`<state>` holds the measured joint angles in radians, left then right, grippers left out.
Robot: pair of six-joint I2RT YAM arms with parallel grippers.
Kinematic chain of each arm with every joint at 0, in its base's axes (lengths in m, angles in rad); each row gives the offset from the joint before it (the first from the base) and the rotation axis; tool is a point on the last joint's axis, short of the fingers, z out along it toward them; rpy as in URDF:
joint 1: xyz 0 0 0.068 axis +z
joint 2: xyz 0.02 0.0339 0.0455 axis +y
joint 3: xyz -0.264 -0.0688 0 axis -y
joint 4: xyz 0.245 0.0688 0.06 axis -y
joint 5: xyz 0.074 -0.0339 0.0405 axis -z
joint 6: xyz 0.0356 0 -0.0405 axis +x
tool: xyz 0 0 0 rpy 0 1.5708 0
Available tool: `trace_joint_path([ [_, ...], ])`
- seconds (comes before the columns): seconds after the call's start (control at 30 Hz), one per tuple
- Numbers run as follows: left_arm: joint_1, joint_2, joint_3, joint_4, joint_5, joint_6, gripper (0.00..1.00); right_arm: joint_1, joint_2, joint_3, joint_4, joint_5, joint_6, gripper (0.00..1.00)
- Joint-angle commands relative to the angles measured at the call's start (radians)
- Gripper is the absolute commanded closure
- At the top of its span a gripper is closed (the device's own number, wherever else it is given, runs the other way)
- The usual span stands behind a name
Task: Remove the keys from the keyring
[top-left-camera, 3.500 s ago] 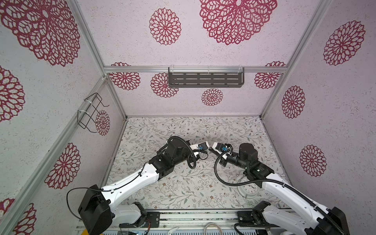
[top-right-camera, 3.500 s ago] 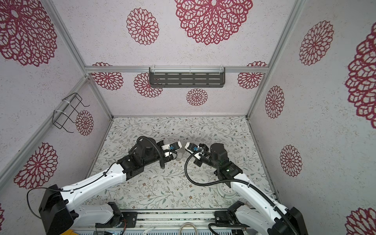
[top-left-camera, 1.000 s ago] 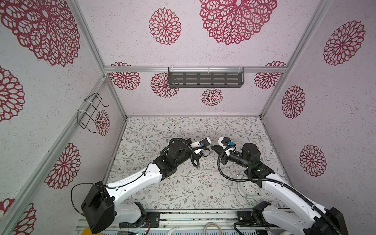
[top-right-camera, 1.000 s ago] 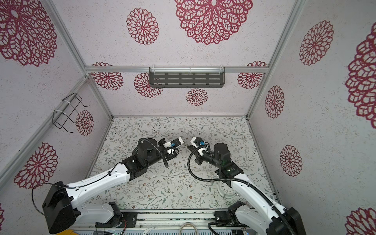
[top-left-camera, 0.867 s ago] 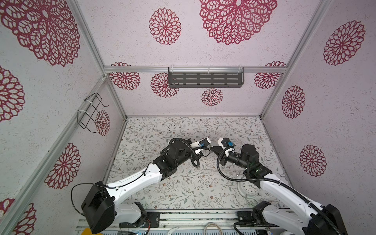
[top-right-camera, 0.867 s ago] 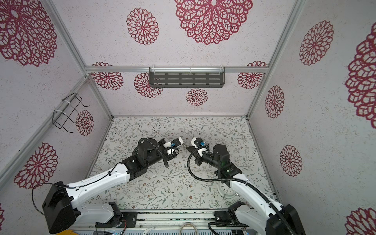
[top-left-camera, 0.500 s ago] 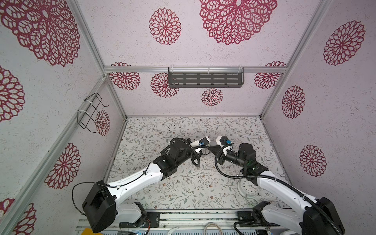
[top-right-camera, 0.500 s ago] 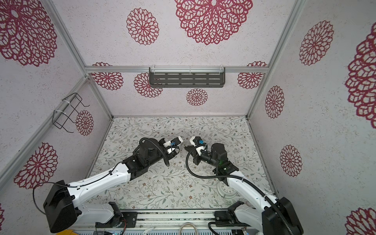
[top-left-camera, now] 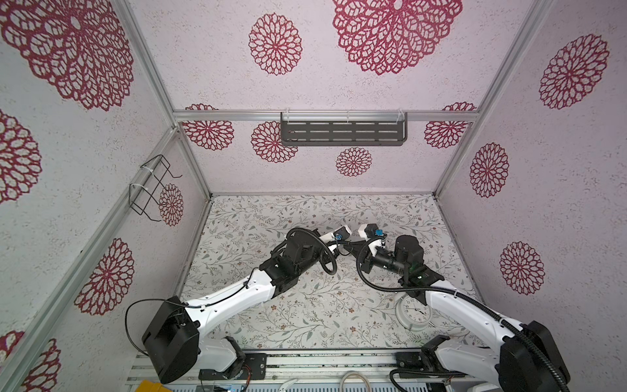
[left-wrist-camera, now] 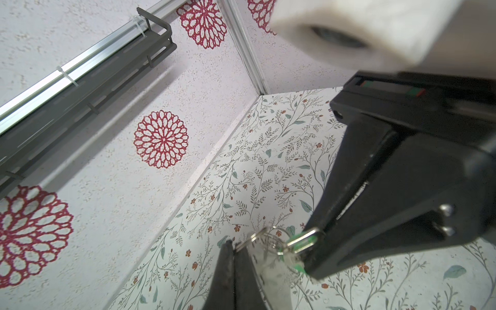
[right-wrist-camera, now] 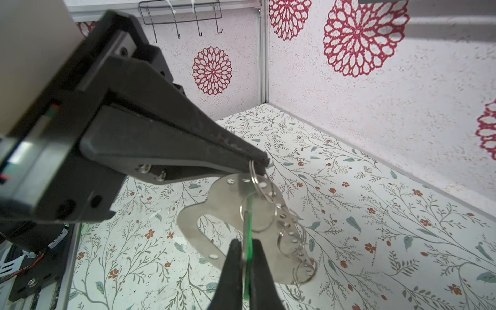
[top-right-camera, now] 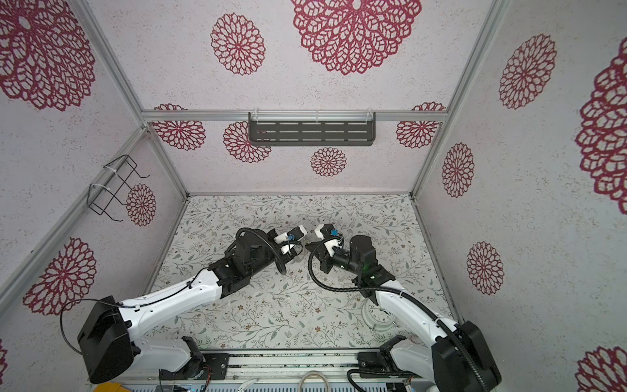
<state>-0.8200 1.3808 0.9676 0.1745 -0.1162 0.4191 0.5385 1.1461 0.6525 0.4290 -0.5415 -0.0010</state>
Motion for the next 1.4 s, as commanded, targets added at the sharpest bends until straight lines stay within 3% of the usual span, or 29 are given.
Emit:
trace_joint_path([
  [0.0,0.036,0.013,0.051,0.078,-0.102,0.022,1.00,0.019,-0.022,0.022,0.009,-0.164,0.031,1.00],
  [0.73,0.044,-0.010,0.033,0.025,-0.114,0.033,1.00,-0.057,-0.109,-0.010,0.059,-0.209,0.110,1.00],
  [1.37,0.043,-0.037,0.016,0.002,-0.130,0.024,1.00,-0.080,-0.133,-0.010,-0.058,-0.195,0.050,1.00],
])
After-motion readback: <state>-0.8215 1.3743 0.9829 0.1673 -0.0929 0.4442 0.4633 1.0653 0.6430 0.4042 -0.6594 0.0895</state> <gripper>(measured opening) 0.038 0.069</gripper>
